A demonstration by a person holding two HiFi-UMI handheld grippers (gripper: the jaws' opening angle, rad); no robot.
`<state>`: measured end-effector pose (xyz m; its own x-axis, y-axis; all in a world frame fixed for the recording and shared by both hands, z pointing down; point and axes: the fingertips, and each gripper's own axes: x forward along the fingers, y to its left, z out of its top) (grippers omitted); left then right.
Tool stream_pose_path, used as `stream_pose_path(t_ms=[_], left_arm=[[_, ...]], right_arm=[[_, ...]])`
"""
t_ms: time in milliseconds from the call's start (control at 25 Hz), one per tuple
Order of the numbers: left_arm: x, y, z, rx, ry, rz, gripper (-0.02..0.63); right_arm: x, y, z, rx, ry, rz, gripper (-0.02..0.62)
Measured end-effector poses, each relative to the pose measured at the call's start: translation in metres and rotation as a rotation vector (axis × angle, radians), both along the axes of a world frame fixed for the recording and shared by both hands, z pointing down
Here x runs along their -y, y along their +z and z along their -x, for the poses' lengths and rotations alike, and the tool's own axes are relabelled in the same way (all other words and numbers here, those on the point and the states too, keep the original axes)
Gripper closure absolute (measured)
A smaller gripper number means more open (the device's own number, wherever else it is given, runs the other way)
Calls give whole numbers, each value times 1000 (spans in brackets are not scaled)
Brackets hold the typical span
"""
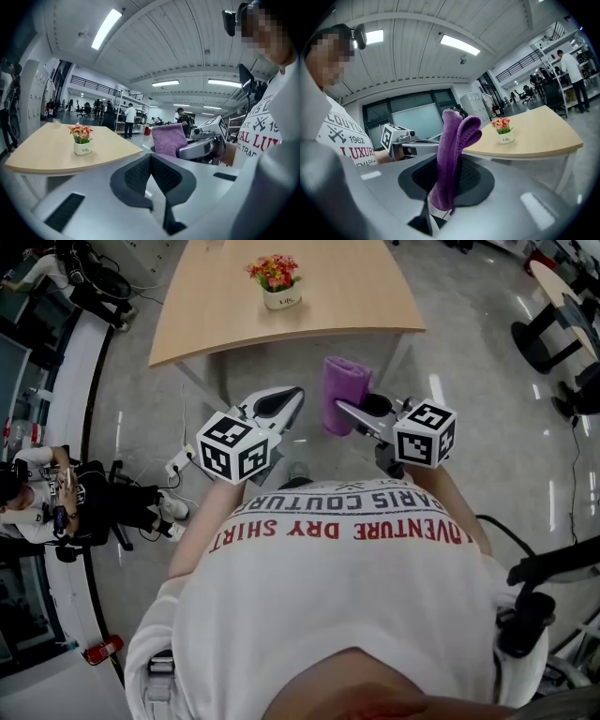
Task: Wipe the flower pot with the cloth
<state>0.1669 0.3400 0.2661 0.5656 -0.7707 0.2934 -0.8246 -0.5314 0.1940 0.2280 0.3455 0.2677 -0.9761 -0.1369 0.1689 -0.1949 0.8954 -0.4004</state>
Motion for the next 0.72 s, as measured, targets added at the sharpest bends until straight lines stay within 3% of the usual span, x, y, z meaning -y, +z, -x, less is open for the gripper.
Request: stream_pose_path(t_ms=[320,520,720], left_arm=[[7,10,23,11,-44,5,604],[39,27,76,-10,-80,23,604],[74,52,113,8,-54,14,604]], right_arm=[[16,8,2,12,25,24,526],[51,23,41,9,30,55,526],[89,53,72,-5,50,97,526]])
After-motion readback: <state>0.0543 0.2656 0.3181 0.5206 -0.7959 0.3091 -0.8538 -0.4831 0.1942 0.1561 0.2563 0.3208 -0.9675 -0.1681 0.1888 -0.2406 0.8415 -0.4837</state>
